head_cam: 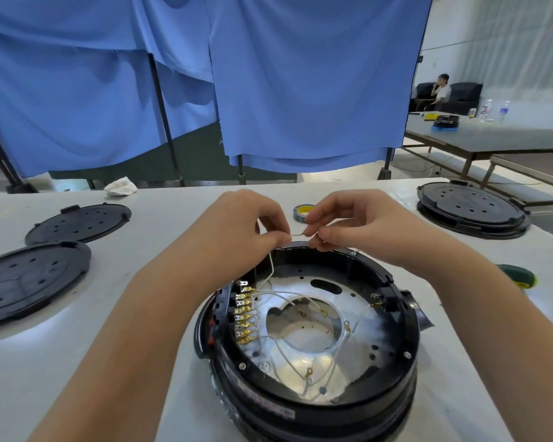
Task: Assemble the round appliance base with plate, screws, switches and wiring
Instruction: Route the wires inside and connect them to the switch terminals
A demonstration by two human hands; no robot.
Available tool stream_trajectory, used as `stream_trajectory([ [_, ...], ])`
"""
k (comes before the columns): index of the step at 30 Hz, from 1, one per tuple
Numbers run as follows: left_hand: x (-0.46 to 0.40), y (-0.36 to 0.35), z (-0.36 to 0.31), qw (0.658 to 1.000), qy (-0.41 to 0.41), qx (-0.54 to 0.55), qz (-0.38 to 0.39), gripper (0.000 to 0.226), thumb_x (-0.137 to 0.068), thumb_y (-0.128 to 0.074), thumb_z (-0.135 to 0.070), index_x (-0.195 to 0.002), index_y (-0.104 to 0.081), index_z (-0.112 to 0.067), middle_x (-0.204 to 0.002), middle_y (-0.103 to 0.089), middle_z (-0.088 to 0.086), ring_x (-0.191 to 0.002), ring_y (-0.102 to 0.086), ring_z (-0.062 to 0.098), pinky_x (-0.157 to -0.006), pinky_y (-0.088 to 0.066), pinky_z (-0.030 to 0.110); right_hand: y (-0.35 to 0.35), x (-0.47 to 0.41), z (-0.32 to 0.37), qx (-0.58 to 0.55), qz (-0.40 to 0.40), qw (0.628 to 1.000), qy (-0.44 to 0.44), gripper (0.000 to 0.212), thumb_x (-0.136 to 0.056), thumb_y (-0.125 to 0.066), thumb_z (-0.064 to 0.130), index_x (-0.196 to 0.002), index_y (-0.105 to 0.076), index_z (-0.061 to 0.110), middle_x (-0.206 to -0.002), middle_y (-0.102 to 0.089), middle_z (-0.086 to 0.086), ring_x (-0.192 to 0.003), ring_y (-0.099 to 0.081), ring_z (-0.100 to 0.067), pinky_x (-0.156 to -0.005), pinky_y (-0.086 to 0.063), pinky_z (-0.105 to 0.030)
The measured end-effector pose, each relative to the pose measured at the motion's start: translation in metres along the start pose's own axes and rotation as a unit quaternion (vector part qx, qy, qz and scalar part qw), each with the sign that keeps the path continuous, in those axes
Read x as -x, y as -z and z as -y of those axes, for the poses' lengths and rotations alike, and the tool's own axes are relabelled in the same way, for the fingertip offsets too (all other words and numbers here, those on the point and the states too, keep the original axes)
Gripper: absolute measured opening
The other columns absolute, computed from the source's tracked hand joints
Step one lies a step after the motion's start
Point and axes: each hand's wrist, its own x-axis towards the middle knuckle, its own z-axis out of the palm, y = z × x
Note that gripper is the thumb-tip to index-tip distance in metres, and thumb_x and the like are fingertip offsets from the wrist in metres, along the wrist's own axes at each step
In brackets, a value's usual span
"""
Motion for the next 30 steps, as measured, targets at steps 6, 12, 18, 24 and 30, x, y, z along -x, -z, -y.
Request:
stream_trajectory([
  [6,0.001,0.002,-0.001,1.0,0.001,0.009,0.006,0.022,-0.087,-0.069,-0.03,-0.069,-0.063,-0.041,-0.074,-0.065,-0.021,-0.078,-0.052,-0.01,-0.056,-0.036,0.006,-0.003,0.0,0.002,0.05,0.0,0.999,0.007,0.018,-0.074,-0.08,0.015,-0.085,-0.071,0.025,-0.087,-0.075,0.002,-0.082,-0.071,-0.013,-0.076,-0.054,-0.017],
  [12,0.004,0.009,-0.011,0.994,-0.033,0.105,-0.021,0.013,-0.085,-0.07,-0.027,-0.075,-0.072,-0.035,-0.072,-0.067,-0.024,-0.065,-0.057,0.003,-0.059,-0.041,0.005,-0.006,0.0,0.006,-0.058,-0.008,0.998,0.027,0.021,-0.067,-0.082,0.016,-0.085,-0.071,0.013,-0.08,-0.071,-0.006,-0.073,-0.067,-0.013,-0.071,-0.053,-0.019],
  [18,0.006,0.017,-0.02,0.958,-0.036,0.285,-0.027,0.003,-0.081,-0.074,-0.026,-0.077,-0.074,-0.027,-0.071,-0.074,-0.01,-0.061,-0.064,0.001,-0.055,-0.046,0.01,-0.002,0.003,0.016,-0.178,0.003,0.982,0.061,0.012,-0.06,-0.079,0.025,-0.07,-0.073,0.023,-0.079,-0.071,-0.002,-0.077,-0.068,-0.019,-0.075,-0.055,-0.025],
  [24,0.002,0.006,-0.017,0.941,0.024,0.337,-0.026,0.003,-0.082,-0.074,-0.018,-0.079,-0.075,-0.018,-0.07,-0.075,-0.001,-0.051,-0.058,0.003,-0.051,-0.044,0.011,-0.004,0.001,0.013,-0.19,-0.014,0.98,0.049,0.015,-0.061,-0.078,0.028,-0.075,-0.076,0.023,-0.083,-0.073,-0.004,-0.083,-0.069,-0.02,-0.075,-0.054,-0.025],
  [30,-0.002,-0.003,-0.013,0.942,0.075,0.322,-0.05,0.005,-0.08,-0.076,-0.024,-0.08,-0.073,-0.02,-0.07,-0.074,-0.003,-0.055,-0.066,0.005,-0.055,-0.051,0.014,-0.012,-0.004,0.01,-0.223,-0.049,0.973,0.034,0.013,-0.075,-0.069,0.023,-0.082,-0.07,0.012,-0.084,-0.073,-0.006,-0.086,-0.07,-0.024,-0.087,-0.056,-0.037],
])
